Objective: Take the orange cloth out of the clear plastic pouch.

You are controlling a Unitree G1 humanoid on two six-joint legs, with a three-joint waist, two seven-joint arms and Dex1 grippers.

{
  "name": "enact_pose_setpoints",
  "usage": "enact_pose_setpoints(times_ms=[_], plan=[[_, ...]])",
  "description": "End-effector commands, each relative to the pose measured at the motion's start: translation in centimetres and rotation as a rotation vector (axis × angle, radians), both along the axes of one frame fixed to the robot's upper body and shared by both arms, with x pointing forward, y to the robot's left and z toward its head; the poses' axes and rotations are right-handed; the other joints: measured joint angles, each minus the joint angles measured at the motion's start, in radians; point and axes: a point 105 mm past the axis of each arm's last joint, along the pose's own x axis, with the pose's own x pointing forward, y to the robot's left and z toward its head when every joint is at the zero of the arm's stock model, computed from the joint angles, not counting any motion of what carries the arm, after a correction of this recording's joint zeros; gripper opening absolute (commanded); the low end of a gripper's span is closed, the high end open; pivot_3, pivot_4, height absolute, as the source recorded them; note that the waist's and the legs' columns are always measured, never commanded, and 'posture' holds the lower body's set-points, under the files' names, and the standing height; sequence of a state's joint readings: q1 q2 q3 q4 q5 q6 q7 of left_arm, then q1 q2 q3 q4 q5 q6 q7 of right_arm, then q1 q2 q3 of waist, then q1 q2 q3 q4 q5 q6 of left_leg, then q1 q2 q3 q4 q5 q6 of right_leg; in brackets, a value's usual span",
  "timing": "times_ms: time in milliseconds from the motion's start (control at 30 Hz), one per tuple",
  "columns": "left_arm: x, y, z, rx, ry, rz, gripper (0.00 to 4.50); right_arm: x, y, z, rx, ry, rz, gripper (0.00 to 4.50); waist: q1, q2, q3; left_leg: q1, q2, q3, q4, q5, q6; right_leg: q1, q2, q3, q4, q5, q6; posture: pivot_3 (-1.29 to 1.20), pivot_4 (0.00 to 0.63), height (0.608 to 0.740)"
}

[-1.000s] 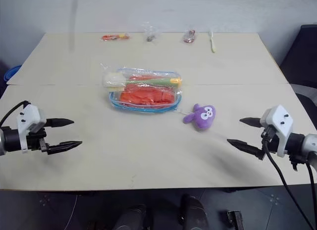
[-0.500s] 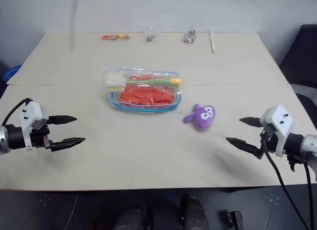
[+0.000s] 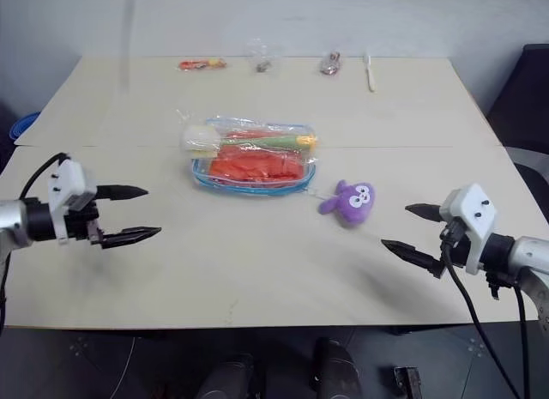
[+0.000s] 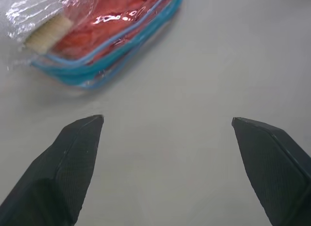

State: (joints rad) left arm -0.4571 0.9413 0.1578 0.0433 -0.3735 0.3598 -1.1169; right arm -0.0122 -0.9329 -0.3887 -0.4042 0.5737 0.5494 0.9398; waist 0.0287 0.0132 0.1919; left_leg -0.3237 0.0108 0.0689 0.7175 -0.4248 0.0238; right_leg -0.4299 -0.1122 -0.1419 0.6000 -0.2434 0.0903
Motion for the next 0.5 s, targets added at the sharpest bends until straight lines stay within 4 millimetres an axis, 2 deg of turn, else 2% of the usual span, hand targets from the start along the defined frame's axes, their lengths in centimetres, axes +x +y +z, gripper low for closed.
enact_pose_setpoints(times_ms=[33,167,300,500], plan=[[2.9,-2.2,1.7,0.050,-0.072,-0.074,4.49,-0.7,3.2,1.7,0.023,-0.066,0.084,4.50,0.002,0.000,0.000,0.000,-0.001,0.000,0.000,0.000,0.000,0.001,0.000,0.000,0.000,0.000,0.000,0.00,0.150,0.740],[6.2,-4.4,2.8,0.132,-0.132,-0.126,4.49,-0.9,5.7,2.5,0.037,-0.112,0.134,4.50,-0.002,-0.002,-0.001,-0.002,-0.001,0.005,0.001,0.000,0.000,0.000,0.002,-0.003,-0.001,0.000,0.000,0.00,0.150,0.740],[10.8,-8.0,4.7,0.204,-0.217,-0.096,4.49,-0.5,9.0,3.8,0.092,-0.196,0.150,4.50,-0.005,-0.003,-0.001,-0.005,0.000,0.005,0.002,0.000,0.000,-0.001,0.003,-0.005,-0.003,0.001,0.001,0.00,0.150,0.740],[13.6,-9.9,4.2,0.346,-0.271,0.007,4.49,-0.9,10.4,3.5,0.104,-0.205,0.128,4.50,-0.005,-0.003,-0.001,-0.012,-0.002,0.003,0.001,0.000,0.000,-0.006,0.001,-0.010,-0.005,0.001,0.002,0.00,0.150,0.740]])
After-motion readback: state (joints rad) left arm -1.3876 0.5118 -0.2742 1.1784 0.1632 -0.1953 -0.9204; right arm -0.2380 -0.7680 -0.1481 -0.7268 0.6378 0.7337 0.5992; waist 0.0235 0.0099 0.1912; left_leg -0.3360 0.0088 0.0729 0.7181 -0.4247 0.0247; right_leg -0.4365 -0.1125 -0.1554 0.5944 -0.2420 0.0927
